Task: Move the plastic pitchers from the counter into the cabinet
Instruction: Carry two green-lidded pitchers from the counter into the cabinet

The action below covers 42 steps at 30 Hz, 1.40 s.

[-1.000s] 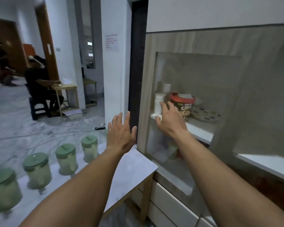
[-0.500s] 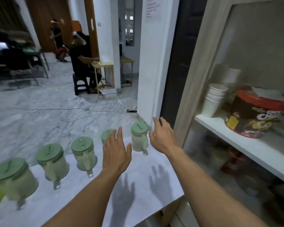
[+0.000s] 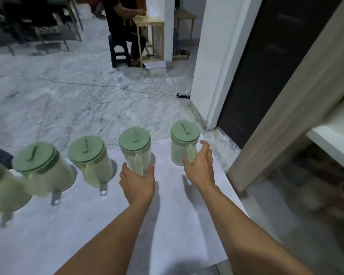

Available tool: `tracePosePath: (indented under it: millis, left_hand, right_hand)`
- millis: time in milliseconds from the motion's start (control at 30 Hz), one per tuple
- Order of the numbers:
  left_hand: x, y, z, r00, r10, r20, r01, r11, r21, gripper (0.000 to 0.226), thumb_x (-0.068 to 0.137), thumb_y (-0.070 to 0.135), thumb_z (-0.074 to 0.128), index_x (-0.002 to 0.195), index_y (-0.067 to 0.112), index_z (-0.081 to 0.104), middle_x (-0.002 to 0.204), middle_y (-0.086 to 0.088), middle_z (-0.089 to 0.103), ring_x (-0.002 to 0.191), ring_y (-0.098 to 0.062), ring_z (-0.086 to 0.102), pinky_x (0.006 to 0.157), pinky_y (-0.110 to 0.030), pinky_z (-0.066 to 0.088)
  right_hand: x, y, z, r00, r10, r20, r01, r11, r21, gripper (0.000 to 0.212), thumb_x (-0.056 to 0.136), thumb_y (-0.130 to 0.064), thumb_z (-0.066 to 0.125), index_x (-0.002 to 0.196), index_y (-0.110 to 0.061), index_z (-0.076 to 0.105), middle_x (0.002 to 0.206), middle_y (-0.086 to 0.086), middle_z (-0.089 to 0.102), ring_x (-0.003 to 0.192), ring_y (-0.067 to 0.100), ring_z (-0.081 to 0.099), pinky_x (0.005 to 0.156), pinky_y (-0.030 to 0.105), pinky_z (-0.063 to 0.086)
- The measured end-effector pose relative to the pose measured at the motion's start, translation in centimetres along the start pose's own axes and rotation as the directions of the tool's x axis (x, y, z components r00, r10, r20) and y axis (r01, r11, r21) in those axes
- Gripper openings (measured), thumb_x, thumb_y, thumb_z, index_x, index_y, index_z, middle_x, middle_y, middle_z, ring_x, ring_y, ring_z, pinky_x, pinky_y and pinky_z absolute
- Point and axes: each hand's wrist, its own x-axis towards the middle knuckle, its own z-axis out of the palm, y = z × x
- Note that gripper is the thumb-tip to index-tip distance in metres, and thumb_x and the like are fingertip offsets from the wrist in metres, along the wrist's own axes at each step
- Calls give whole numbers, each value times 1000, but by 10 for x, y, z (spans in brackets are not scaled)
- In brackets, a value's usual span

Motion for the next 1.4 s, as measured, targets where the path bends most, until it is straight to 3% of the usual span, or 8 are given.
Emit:
tracePosePath:
  millis: [133,233,400,600,833,1033,1267,1400]
  left_hand:
    - [17,-3,20,993,-118,6,118,987,-109,70,75,47,73,130,12,47,127,-9,61,116,-32,57,88,-39,45]
    - [24,-1,26,995,-98,18,99,990,-96,55,80,50,69,118,13,55,115,-9,66,108,-33,60,81,-35,43]
    - [30,3,25,1000,-2,16,2,1000,-16,34,93,42,56,104,11,59,110,-15,68,104,-36,61,77,-31,37]
    - [34,8,8,991,109,74,-107,994,-40,30,95,39,53,93,9,58,90,-9,67,83,-30,60,68,-31,40]
    - [19,35,-31,974,195,114,-182,977,-115,28,88,36,54,86,9,61,81,-8,67,75,-27,59,66,-35,44]
    - [-5,76,-95,939,296,178,-255,942,-217,27,87,30,55,87,3,63,78,-11,70,64,-10,53,51,-22,31]
    - [-64,103,-181,822,468,325,-332,857,-395,25,83,27,56,82,4,65,74,-10,70,68,-22,65,51,-25,38]
    - [-98,116,-218,763,529,372,-343,818,-461,27,79,35,56,76,9,64,73,-9,69,77,-30,67,63,-34,52]
  right_hand:
    - [16,11,21,981,193,34,-196,963,187,54,86,-28,68,127,-27,34,120,10,62,110,34,57,84,44,52]
    - [29,15,31,965,255,58,-261,935,241,46,88,-25,70,129,-16,52,119,10,66,107,32,61,83,37,49]
    - [32,13,42,973,216,80,-230,911,344,29,92,-28,68,114,-10,66,108,10,72,101,31,66,82,33,50]
    - [22,-4,37,983,182,29,-178,897,404,12,91,-30,68,99,-23,64,97,3,69,96,28,64,85,36,52]
    - [-13,-32,0,986,166,-23,-137,878,459,16,92,-25,69,103,-15,65,97,5,69,90,26,64,77,30,46]
    - [-78,-78,-51,954,223,-202,-87,848,523,10,92,-18,66,101,-16,65,90,4,68,84,23,63,74,28,44]
    - [-188,-136,-111,866,269,-422,-12,853,521,4,88,-20,66,91,-19,66,89,5,72,83,26,68,78,41,57]
    - [-247,-160,-148,802,271,-532,29,873,488,6,90,-18,65,94,-16,62,78,-3,62,71,15,59,72,35,49]
